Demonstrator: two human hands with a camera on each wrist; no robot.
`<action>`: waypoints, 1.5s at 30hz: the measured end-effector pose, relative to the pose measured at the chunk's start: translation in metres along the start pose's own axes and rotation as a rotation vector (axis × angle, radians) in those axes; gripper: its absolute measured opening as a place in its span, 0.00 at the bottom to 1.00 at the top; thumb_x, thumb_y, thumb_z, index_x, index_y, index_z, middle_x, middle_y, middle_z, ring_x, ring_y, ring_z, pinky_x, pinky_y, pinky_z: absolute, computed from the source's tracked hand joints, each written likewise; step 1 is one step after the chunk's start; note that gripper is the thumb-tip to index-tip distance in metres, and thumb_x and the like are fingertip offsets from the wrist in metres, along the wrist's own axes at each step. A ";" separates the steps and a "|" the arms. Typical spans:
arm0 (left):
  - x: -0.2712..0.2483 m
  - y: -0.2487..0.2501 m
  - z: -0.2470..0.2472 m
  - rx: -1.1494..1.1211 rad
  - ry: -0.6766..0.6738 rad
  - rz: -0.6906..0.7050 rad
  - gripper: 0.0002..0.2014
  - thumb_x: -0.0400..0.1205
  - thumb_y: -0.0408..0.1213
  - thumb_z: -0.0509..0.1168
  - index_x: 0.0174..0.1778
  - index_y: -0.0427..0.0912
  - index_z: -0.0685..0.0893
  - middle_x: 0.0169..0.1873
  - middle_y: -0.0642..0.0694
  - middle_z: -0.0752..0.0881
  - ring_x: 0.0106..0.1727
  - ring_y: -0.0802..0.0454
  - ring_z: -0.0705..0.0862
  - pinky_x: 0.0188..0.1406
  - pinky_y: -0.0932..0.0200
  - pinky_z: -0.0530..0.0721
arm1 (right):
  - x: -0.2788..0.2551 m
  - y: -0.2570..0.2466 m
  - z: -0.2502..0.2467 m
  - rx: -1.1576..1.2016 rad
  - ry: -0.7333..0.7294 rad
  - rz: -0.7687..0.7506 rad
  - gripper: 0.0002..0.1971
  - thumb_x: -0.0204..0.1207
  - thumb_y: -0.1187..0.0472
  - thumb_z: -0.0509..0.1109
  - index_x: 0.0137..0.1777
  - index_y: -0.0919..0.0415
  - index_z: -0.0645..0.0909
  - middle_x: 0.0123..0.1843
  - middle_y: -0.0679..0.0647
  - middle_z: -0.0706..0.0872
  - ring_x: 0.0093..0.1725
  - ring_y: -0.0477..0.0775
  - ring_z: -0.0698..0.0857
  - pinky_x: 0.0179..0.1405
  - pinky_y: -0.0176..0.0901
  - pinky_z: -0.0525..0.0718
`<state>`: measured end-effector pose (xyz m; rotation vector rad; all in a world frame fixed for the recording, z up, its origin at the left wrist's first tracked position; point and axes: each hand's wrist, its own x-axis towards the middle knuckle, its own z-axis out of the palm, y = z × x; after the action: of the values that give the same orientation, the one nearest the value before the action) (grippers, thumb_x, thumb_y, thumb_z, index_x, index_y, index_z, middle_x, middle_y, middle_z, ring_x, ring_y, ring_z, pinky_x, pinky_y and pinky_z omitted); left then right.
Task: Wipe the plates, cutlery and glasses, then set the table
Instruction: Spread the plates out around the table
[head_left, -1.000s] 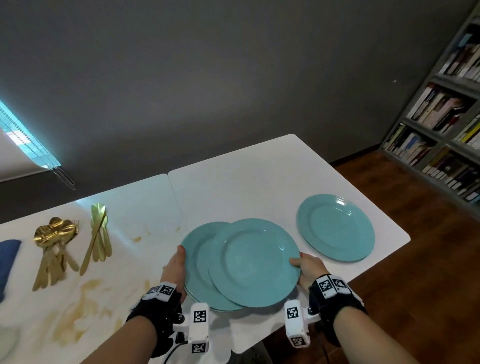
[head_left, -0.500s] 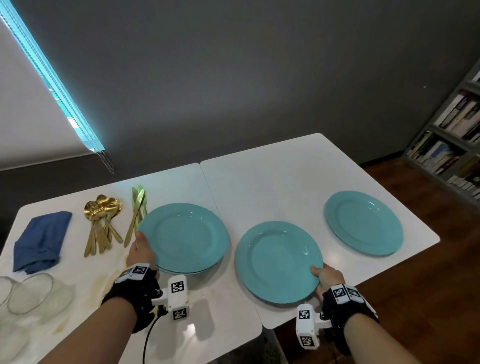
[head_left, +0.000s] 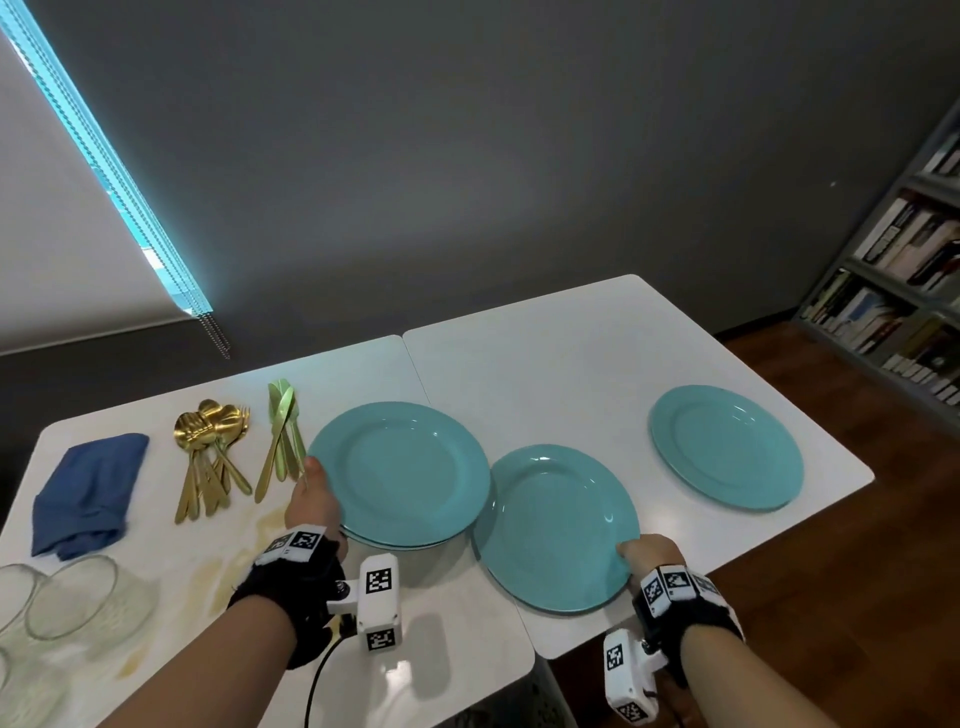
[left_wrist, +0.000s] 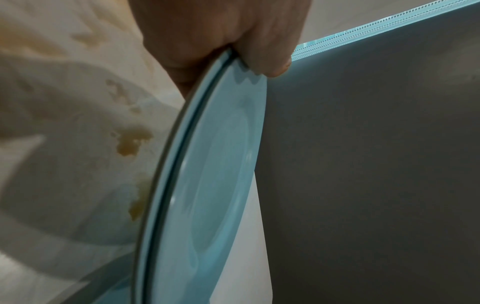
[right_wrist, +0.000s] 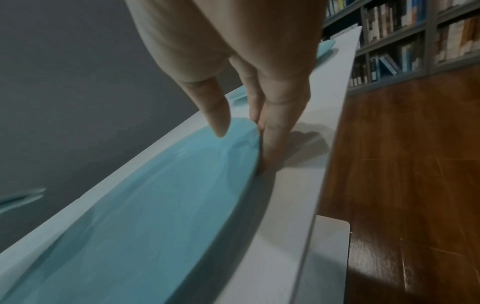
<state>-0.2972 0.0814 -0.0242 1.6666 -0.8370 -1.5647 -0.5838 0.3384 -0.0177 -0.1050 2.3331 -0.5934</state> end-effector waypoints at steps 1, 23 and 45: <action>-0.003 0.002 0.005 -0.013 -0.009 -0.020 0.52 0.54 0.84 0.53 0.69 0.56 0.76 0.66 0.44 0.82 0.62 0.38 0.83 0.64 0.34 0.79 | 0.001 0.001 0.002 -0.020 -0.005 0.015 0.17 0.75 0.60 0.65 0.60 0.68 0.82 0.59 0.63 0.86 0.60 0.61 0.85 0.55 0.45 0.82; -0.051 0.033 0.198 -0.070 -0.243 -0.210 0.30 0.84 0.60 0.49 0.63 0.36 0.78 0.45 0.39 0.85 0.44 0.41 0.83 0.45 0.48 0.83 | 0.078 -0.141 -0.060 0.139 -0.216 -0.216 0.12 0.76 0.57 0.66 0.51 0.64 0.85 0.50 0.60 0.88 0.51 0.61 0.87 0.55 0.53 0.87; 0.037 0.057 0.237 -0.366 0.144 -0.186 0.28 0.86 0.56 0.48 0.78 0.44 0.67 0.71 0.44 0.77 0.68 0.41 0.79 0.57 0.46 0.79 | 0.252 -0.227 -0.137 0.688 -0.172 -0.043 0.20 0.83 0.71 0.56 0.74 0.71 0.66 0.75 0.68 0.72 0.71 0.69 0.75 0.64 0.56 0.81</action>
<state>-0.5314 0.0057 -0.0049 1.5955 -0.3041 -1.5867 -0.8822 0.1291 0.0122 0.1095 1.8524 -1.3134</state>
